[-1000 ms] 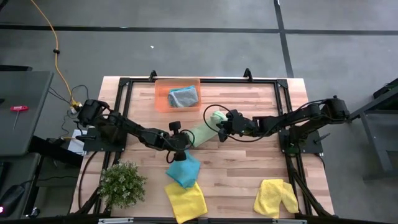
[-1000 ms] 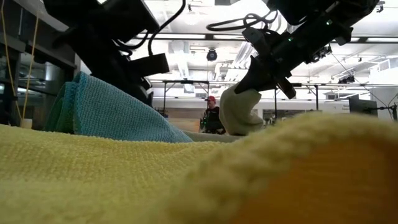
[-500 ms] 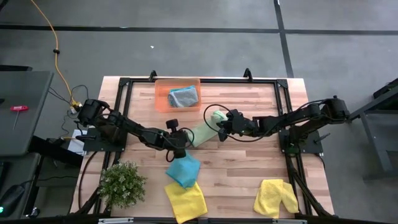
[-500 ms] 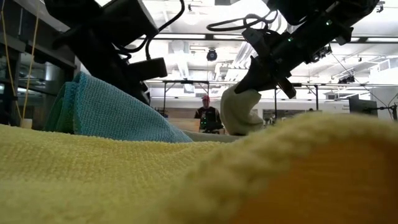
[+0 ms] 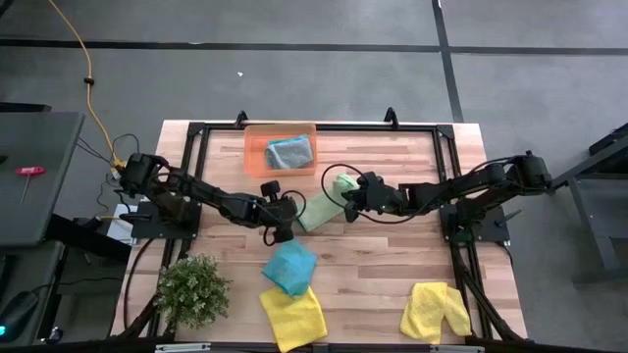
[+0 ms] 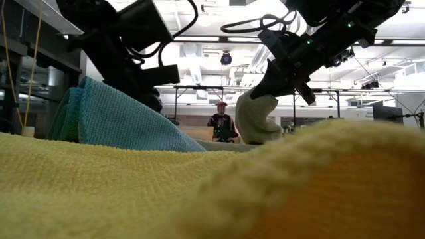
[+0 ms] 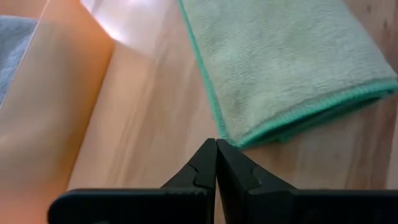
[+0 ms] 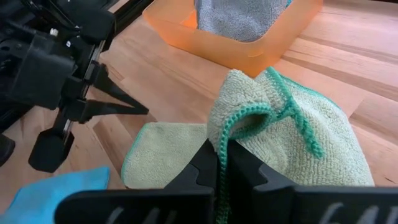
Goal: Fold microfiber towels
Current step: Fold the green microfiber cloth
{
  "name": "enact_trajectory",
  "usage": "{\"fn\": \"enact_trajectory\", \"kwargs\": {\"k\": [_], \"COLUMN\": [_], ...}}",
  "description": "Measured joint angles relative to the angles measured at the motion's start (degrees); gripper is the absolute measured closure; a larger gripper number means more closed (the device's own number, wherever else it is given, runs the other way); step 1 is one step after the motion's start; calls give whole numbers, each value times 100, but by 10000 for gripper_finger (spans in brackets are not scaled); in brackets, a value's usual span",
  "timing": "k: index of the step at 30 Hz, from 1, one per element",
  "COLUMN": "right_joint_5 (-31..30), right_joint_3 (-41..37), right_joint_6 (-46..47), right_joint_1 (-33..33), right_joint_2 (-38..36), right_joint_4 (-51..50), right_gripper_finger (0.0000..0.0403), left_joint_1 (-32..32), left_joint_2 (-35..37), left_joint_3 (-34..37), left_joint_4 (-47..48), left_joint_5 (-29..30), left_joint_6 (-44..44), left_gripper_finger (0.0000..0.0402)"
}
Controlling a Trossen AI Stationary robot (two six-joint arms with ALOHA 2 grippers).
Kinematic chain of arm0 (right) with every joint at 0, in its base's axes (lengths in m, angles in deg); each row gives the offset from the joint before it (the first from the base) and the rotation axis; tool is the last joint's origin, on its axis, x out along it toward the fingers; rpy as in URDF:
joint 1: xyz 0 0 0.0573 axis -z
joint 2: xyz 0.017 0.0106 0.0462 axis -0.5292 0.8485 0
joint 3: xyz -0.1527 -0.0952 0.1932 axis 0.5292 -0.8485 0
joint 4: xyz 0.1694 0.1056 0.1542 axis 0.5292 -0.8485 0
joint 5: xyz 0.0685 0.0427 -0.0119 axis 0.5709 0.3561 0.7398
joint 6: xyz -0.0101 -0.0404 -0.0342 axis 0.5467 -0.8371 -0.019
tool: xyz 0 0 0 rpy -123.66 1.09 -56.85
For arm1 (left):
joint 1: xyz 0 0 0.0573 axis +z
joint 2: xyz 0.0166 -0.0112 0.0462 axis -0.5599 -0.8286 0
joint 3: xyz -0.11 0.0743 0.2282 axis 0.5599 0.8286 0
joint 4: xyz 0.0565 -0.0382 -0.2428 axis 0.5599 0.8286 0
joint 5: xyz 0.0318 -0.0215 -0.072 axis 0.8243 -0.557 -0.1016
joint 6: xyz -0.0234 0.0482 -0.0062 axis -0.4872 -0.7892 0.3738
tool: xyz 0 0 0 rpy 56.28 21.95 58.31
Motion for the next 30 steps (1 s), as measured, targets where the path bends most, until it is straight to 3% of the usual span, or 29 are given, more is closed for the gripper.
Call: {"fn": "enact_trajectory", "kwargs": {"k": [15,30], "right_joint_5": [-551,-1571], "right_joint_3": [0,2], "right_joint_6": [106,148], "right_joint_1": [-2,2], "right_joint_2": [-2,-4], "right_joint_4": [50,247], "right_gripper_finger": [402,402], "left_joint_1": [149,1008], "left_joint_2": [-17,-22], "left_joint_3": [-1,-1], "left_joint_4": [18,-877], "left_joint_5": [503,639], "left_joint_6": [383,-578], "left_gripper_finger": [401,401]}}
